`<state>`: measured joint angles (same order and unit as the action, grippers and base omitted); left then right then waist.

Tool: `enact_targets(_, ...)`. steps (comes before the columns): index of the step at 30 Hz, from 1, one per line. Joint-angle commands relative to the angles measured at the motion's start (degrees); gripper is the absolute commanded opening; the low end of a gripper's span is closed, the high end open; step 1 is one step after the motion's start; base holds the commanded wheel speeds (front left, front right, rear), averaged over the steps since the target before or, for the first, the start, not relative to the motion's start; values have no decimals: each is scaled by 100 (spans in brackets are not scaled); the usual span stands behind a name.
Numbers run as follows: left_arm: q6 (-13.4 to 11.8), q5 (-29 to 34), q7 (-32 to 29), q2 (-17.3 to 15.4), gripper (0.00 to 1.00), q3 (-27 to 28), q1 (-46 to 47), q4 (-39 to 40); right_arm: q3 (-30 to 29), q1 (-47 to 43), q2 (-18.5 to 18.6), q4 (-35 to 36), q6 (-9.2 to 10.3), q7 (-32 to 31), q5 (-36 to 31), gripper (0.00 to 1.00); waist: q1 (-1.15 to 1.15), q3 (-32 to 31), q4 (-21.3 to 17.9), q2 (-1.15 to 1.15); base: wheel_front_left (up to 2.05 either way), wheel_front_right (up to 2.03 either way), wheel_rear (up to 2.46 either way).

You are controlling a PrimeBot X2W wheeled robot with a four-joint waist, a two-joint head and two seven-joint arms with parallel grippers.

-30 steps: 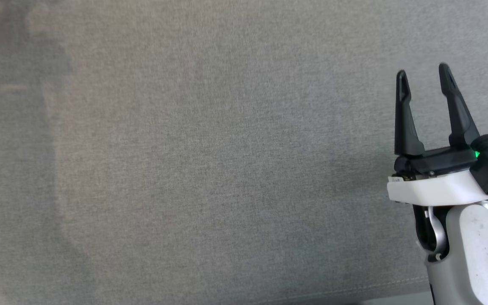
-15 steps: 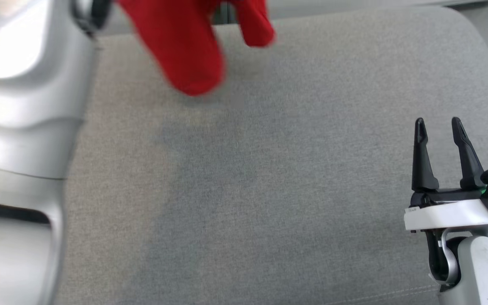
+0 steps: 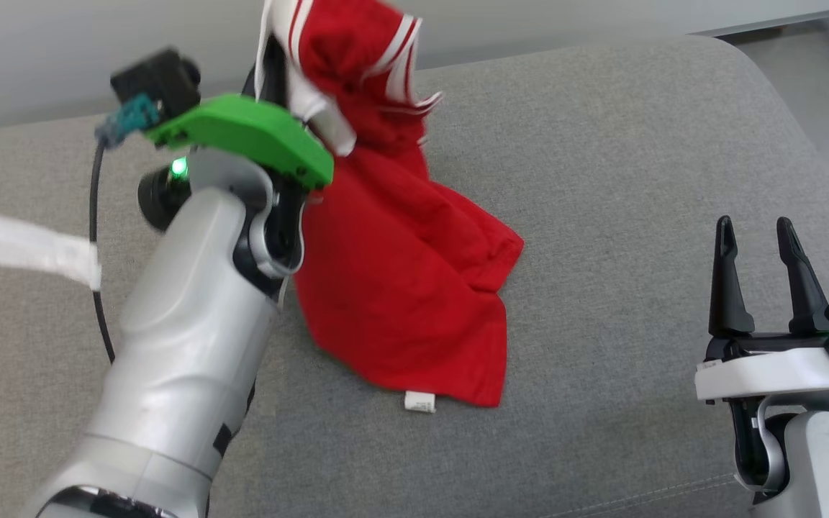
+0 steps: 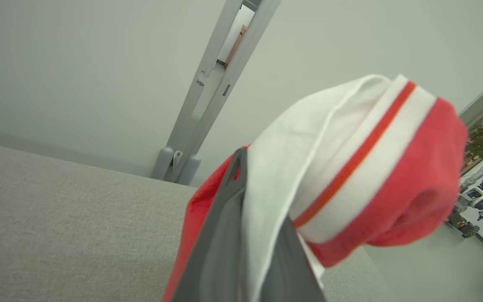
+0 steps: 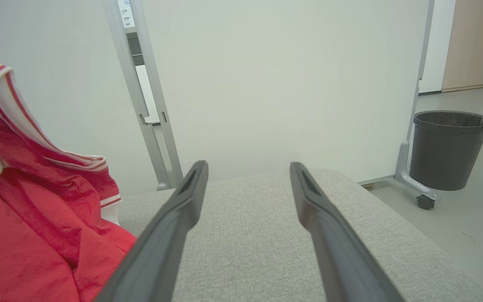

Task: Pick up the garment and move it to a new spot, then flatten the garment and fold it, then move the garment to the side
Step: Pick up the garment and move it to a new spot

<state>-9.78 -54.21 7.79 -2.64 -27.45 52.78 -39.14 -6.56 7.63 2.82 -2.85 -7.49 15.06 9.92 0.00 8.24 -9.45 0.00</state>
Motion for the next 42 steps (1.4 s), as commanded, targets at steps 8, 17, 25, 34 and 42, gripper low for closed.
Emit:
enact_targets(8,-188,-14,699,-244,0,477,-1022,-1049,-34,179,14,4,1,18,-92,100,0,414,15,0,0,0,0)
enact_targets(17,-27,222,741,-265,0,1103,-1352,-1099,47,224,14,-37,1,18,-220,100,0,461,268,0,0,0,0)
enact_targets(25,108,602,742,-129,100,1692,-1670,-838,144,185,15,-122,1,18,-349,100,0,359,447,0,0,0,0)
enact_targets(34,393,1239,736,-78,100,2078,-2208,-282,108,-43,14,-173,1,18,-477,100,0,40,703,0,0,0,0)
enact_targets(42,627,1953,737,-55,100,1992,-2857,449,107,-252,14,-219,1,18,-529,100,0,-382,955,0,0,0,0)
